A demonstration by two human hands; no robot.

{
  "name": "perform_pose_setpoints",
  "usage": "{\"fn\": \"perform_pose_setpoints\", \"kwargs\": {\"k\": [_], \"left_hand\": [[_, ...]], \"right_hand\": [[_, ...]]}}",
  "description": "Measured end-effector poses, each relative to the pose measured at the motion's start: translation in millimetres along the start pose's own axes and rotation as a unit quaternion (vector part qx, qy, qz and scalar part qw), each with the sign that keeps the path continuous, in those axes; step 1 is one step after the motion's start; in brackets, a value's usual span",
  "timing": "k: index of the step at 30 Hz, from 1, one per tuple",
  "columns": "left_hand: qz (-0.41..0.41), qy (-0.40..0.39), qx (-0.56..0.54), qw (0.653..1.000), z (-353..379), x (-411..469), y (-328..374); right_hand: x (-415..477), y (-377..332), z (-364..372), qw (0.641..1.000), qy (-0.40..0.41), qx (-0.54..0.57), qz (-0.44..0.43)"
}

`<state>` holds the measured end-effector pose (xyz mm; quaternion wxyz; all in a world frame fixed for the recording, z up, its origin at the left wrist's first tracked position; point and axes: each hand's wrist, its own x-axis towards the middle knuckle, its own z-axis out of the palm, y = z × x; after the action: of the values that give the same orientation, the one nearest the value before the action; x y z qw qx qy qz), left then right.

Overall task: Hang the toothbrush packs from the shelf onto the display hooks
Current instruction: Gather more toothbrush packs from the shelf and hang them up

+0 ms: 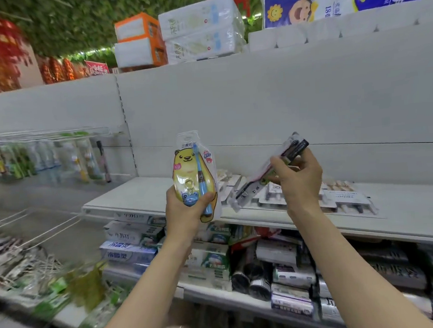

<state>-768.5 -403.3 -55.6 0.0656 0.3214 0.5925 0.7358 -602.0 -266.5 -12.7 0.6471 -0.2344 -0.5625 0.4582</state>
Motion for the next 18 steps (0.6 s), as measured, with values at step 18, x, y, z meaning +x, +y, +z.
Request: {"fn": "perform_pose_setpoints", "kwargs": {"k": [18], "left_hand": [[0.006,0.013,0.013,1.000,-287,64,8]], "right_hand": [[-174,8,252,0.962,0.021,0.134,0.239]]}}
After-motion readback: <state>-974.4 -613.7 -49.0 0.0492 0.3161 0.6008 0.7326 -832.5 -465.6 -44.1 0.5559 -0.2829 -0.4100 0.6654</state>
